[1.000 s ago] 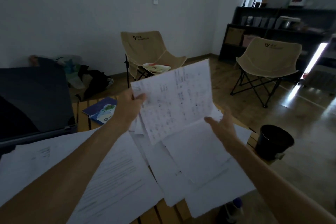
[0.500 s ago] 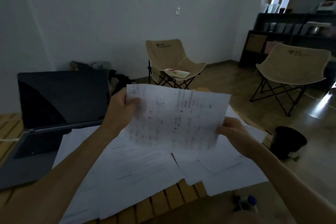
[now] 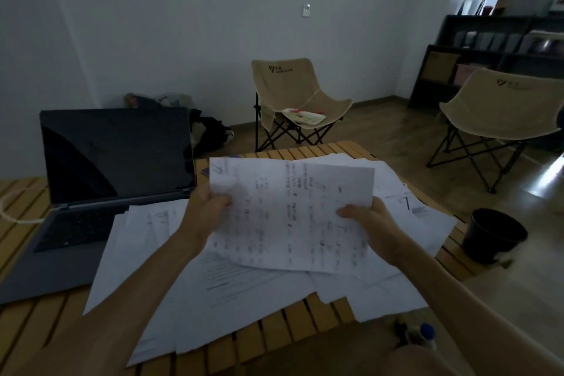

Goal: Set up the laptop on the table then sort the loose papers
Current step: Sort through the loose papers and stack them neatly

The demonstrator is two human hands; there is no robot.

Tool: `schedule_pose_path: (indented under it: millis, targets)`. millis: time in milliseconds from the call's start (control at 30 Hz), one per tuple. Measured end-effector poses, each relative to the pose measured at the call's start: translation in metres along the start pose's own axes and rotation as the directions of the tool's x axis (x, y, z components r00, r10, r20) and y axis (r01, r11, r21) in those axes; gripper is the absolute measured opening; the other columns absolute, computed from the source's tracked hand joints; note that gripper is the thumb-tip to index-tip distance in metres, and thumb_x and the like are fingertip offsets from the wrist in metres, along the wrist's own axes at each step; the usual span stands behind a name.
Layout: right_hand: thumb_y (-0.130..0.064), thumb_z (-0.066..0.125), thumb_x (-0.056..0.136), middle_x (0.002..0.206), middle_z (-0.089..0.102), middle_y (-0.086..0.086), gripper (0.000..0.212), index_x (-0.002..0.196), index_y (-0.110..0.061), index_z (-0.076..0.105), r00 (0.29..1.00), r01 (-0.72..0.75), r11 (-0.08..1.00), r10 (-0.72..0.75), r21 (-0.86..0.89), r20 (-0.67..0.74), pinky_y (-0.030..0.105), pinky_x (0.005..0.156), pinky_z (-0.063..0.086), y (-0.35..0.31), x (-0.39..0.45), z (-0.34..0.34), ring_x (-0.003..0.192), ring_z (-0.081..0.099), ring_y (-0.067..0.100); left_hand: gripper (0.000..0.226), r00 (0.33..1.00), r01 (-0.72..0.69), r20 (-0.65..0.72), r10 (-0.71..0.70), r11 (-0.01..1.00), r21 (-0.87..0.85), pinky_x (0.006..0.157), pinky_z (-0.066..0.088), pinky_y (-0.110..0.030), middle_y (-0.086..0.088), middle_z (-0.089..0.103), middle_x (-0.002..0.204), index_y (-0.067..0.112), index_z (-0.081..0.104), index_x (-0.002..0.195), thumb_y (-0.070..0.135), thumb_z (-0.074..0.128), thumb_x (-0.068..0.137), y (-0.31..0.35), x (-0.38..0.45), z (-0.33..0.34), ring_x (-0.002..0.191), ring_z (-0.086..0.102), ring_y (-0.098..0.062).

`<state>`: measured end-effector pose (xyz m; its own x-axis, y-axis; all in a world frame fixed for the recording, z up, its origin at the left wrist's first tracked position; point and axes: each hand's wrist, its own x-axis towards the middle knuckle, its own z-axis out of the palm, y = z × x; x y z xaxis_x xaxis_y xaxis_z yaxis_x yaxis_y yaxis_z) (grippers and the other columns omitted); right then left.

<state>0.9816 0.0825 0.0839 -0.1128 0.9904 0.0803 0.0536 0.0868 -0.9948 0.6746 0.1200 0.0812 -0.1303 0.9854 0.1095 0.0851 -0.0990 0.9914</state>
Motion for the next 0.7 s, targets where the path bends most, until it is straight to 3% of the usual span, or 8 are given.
schedule_pose_path:
  millis: [167,233,333,400,467,533,567,700]
  targets:
    - [-0.018,0.066,0.074,0.101,0.073,0.008,0.035,0.110,-0.017,0.067,0.996,0.001,1.000,-0.003,-0.025,-0.089,0.058,0.090,0.056,-0.008,-0.001,0.005,0.102,0.067,0.038,0.045,0.992,-0.125,0.016,0.125,0.992,0.031,0.062,0.051,-0.014,0.009,0.065,0.103,0.020,0.060,0.122,-0.009,0.049,0.089,0.019,0.002,0.002,0.091,0.063,-0.006]
    - [-0.010,0.063,0.085,0.102,0.074,0.007,0.024,0.107,-0.017,0.069,0.992,0.035,0.998,-0.040,-0.047,-0.123,0.056,0.091,0.056,-0.024,0.001,0.004,0.101,0.069,0.034,0.045,0.979,-0.204,0.004,0.204,0.976,0.079,0.067,0.054,-0.019,0.007,0.065,0.105,0.022,0.059,0.119,-0.009,0.048,0.088,0.041,0.006,-0.003,0.092,0.063,-0.006]
    - [-0.002,0.055,0.093,0.101,0.076,0.006,0.023,0.105,-0.014,0.069,0.983,0.070,0.998,-0.070,-0.003,-0.172,0.045,0.086,0.059,-0.063,0.002,-0.007,0.099,0.071,0.031,0.039,0.955,-0.297,0.053,0.293,0.930,0.218,0.077,0.058,-0.031,-0.002,0.065,0.112,0.016,0.058,0.120,-0.006,0.052,0.089,0.075,0.016,-0.021,0.097,0.064,-0.011]
    - [-0.008,0.058,0.095,0.096,0.076,0.000,0.020,0.107,-0.021,0.069,0.994,0.062,0.983,-0.077,-0.175,-0.078,0.031,0.072,0.061,-0.092,0.001,-0.016,0.091,0.073,0.022,0.038,0.945,-0.323,0.139,0.295,0.902,0.287,0.075,0.054,-0.026,0.002,0.064,0.113,0.016,0.057,0.123,-0.003,0.055,0.090,0.091,0.018,-0.032,0.098,0.063,-0.008]
    - [-0.014,0.061,0.096,0.092,0.076,-0.002,0.015,0.107,-0.023,0.067,0.998,0.002,0.877,0.026,-0.481,0.052,0.023,0.060,0.057,-0.110,0.004,-0.015,0.083,0.074,0.017,0.036,0.930,-0.357,0.222,0.292,0.859,0.365,0.072,0.050,-0.019,0.005,0.063,0.112,0.016,0.057,0.122,-0.002,0.057,0.091,0.103,0.020,-0.038,0.096,0.061,-0.003]
    - [-0.015,0.059,0.098,0.093,0.073,0.001,0.010,0.105,-0.015,0.067,0.989,-0.028,0.762,0.115,-0.647,0.093,0.021,0.056,0.053,-0.109,0.009,-0.006,0.076,0.072,0.016,0.031,0.929,-0.352,0.275,0.246,0.818,0.456,0.075,0.051,-0.024,0.001,0.064,0.111,0.014,0.058,0.119,0.002,0.060,0.090,0.111,0.026,-0.045,0.096,0.062,-0.010]
    - [-0.014,0.056,0.099,0.093,0.073,0.004,0.011,0.102,-0.011,0.067,0.988,-0.042,0.770,0.125,-0.637,0.086,0.021,0.055,0.052,-0.102,0.012,0.000,0.075,0.071,0.017,0.029,0.940,-0.305,0.290,0.180,0.825,0.476,0.078,0.053,-0.029,-0.001,0.065,0.110,0.014,0.059,0.117,0.006,0.063,0.090,0.111,0.030,-0.051,0.097,0.064,-0.016]
    - [-0.012,0.048,0.101,0.106,0.066,0.016,0.017,0.104,-0.002,0.061,0.976,-0.201,0.909,0.217,-0.366,0.003,0.022,0.057,0.050,-0.050,0.011,0.012,0.086,0.066,0.027,0.030,0.956,0.023,0.260,-0.139,0.914,0.405,0.078,0.058,-0.036,-0.008,0.072,0.105,0.011,0.067,0.110,0.020,0.075,0.082,0.088,0.038,-0.089,0.092,0.071,-0.024]
